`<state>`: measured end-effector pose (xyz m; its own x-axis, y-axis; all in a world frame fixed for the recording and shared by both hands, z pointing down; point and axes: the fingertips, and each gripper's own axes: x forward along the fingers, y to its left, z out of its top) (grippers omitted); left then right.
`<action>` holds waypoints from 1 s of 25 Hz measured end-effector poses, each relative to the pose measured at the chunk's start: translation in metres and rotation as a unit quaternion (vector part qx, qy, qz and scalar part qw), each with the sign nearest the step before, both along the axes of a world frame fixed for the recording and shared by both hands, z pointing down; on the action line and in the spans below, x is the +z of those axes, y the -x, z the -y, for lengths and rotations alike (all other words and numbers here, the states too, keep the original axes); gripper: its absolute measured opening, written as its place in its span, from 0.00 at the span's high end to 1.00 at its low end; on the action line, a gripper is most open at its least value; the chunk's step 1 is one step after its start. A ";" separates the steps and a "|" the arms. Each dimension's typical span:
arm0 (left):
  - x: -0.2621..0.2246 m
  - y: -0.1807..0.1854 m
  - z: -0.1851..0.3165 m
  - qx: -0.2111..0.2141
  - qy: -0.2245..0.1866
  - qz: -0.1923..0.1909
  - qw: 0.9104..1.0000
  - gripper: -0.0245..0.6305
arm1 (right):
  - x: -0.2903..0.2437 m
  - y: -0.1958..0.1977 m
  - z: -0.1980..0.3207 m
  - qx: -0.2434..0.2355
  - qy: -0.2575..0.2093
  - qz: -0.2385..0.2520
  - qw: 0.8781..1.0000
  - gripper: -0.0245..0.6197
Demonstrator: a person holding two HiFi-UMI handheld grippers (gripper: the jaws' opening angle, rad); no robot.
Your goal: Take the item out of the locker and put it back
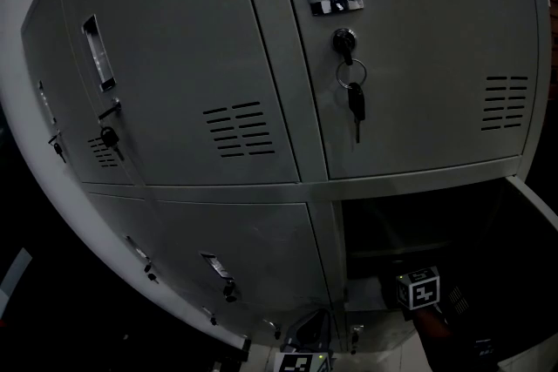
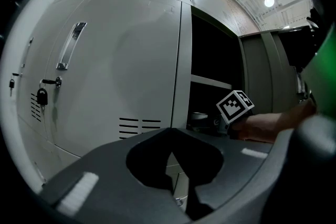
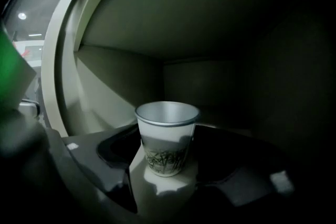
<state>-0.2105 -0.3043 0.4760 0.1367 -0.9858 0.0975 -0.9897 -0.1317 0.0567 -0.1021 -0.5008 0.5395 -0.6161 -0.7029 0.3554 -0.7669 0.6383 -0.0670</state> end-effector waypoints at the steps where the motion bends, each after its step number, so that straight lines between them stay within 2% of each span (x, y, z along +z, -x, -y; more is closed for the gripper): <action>1: 0.000 0.001 0.000 -0.001 0.000 0.000 1.000 0.96 | 0.003 -0.002 0.001 0.003 0.002 -0.007 1.000 0.49; 7: -0.001 0.006 0.002 -0.005 -0.002 -0.001 1.000 0.96 | -0.002 0.001 -0.002 -0.006 -0.008 -0.011 1.000 0.42; 9: -0.001 0.007 0.002 -0.007 -0.003 -0.002 1.000 0.96 | -0.013 0.005 -0.008 -0.014 -0.015 0.003 1.000 0.41; 14: -0.002 0.010 0.002 -0.008 -0.004 -0.003 1.000 0.96 | -0.012 -0.008 -0.019 -0.006 -0.027 -0.001 1.000 0.41; 19: -0.006 0.003 -0.014 -0.001 -0.008 -0.011 1.000 0.96 | -0.023 -0.020 -0.055 -0.003 -0.038 0.004 0.999 0.42; 21: -0.008 0.000 -0.024 0.005 -0.010 -0.014 1.000 0.96 | -0.028 -0.026 -0.076 -0.003 -0.044 0.008 0.999 0.44; 25: -0.007 -0.009 -0.052 0.019 -0.009 -0.021 1.000 0.96 | -0.041 -0.038 -0.133 -0.004 -0.055 0.015 0.998 0.54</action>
